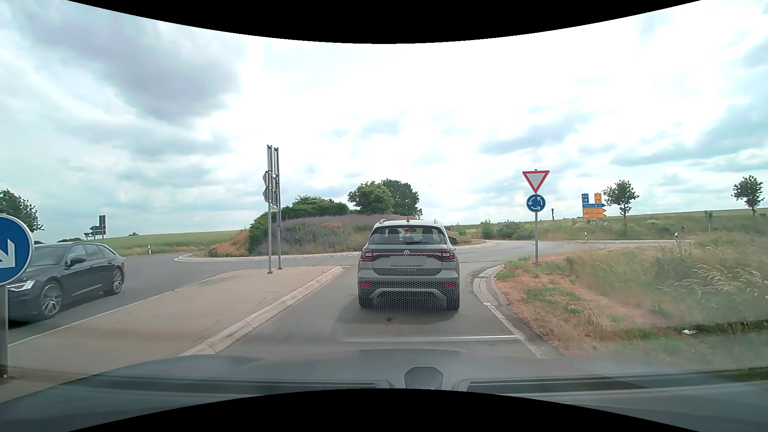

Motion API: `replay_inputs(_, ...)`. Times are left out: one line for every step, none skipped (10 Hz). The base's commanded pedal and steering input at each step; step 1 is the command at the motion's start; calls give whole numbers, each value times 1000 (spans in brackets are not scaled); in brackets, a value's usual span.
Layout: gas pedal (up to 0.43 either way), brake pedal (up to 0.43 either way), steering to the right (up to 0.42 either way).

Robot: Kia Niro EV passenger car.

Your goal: Follow the waypoints while adhering to traffic rules and regulations

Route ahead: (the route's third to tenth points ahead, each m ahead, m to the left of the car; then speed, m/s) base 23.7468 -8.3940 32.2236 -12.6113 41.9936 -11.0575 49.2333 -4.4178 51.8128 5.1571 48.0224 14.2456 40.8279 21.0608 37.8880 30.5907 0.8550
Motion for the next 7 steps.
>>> replay_inputs(390,0,6)
replay_inputs(398,0,6)
replay_inputs(398,0,6)
replay_inputs(398,0,6)
replay_inputs(398,0,6)
replay_inputs(398,0,6)
replay_inputs(398,0,6)
